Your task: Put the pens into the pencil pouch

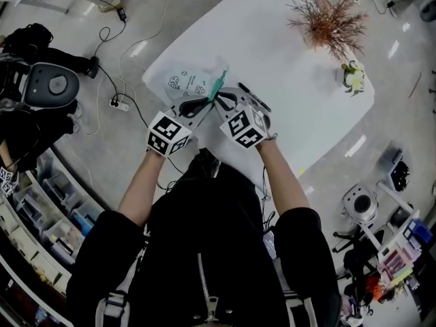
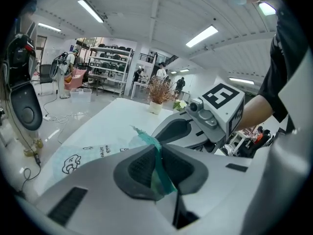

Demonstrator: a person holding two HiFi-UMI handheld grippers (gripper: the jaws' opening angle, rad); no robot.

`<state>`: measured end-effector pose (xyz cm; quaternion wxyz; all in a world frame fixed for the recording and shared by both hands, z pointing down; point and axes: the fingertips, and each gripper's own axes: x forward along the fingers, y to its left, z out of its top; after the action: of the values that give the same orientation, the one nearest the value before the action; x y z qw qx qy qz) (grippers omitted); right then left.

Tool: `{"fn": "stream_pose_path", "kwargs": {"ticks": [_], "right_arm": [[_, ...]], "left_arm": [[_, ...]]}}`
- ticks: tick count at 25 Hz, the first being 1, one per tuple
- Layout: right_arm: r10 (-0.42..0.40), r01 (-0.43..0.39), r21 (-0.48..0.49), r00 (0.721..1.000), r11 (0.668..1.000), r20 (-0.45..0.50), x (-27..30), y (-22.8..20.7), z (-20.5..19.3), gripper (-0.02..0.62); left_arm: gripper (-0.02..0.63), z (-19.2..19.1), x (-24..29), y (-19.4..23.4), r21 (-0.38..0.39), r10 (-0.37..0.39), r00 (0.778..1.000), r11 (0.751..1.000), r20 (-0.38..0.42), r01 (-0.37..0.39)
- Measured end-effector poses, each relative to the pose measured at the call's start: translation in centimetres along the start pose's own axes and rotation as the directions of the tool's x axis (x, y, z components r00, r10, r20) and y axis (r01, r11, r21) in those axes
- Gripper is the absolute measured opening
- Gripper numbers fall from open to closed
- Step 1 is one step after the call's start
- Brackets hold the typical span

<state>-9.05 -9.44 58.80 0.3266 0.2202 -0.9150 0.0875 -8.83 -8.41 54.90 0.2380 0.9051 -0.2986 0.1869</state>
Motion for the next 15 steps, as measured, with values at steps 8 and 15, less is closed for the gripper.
{"fn": "stream_pose_path", "kwargs": {"ticks": [8, 15], "right_arm": [[-0.043, 0.044, -0.048, 0.999, 0.998, 0.019, 0.26, 0.08, 0.28, 0.057], [-0.075, 0.075, -0.023, 0.997, 0.997, 0.021, -0.42, -0.17, -0.16, 0.101]], "left_arm": [[0.058, 0.62, -0.18, 0.14, -0.063, -0.032, 0.999, 0.997, 0.042, 0.035], [0.058, 0.73, -0.16, 0.83, -0.092, -0.018, 0.998, 0.995, 0.057, 0.023]]}}
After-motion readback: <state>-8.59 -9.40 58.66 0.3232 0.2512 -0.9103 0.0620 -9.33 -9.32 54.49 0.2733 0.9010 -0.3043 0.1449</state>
